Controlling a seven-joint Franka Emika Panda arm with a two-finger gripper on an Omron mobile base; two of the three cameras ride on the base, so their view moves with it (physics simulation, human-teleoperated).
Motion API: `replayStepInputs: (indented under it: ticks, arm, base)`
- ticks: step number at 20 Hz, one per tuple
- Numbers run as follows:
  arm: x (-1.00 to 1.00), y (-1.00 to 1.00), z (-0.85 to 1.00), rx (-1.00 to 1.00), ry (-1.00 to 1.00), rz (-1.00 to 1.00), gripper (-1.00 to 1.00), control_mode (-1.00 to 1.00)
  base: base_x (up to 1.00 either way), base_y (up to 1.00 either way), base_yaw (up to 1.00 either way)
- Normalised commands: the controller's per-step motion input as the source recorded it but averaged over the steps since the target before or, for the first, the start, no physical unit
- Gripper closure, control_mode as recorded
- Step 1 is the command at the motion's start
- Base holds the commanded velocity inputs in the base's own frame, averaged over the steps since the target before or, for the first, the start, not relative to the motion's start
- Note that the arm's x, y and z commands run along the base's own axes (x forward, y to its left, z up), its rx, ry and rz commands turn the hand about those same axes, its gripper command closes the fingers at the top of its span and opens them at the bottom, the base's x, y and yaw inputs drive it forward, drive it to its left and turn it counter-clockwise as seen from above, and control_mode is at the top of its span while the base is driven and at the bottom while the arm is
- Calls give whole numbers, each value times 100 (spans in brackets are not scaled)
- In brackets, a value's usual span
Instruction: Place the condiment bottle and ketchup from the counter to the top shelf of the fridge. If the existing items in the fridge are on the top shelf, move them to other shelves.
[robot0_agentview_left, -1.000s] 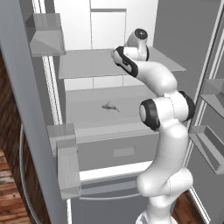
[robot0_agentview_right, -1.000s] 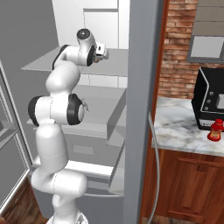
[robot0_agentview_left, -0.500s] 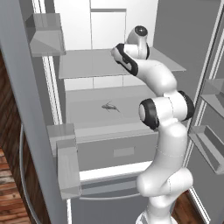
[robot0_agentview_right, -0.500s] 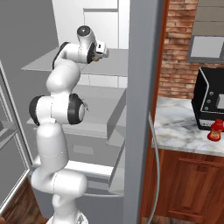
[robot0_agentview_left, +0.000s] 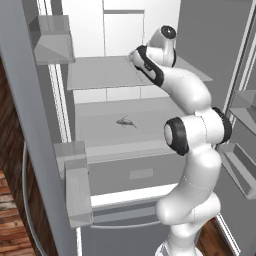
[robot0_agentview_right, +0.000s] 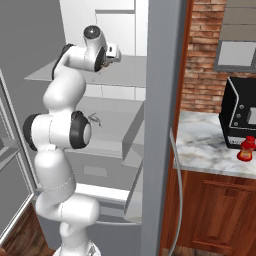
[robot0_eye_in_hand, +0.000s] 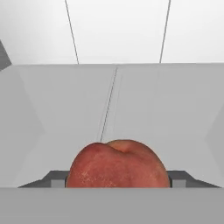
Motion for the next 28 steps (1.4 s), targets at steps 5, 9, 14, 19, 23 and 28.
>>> replayStepInputs:
  ticks: [5,9,14,19,23,28]
  arm:
    - [-90,1,25,0,-41,15,100,-100]
    - [-100,0,33,1,-49,19,100,-100]
    - [-100,0,35,3,-48,24,100,-100]
    - [-100,0,53,5,-44,24,100,-100]
    - [-100,0,50,2,-31,23,100,-100]
    - [-100,0,4,-2,-8,23,100,-100]
  base:
    - [0,0,0]
    - [0,0,0]
    - [0,0,0]
    - [0,0,0]
    - [0,0,0]
    - [0,0,0]
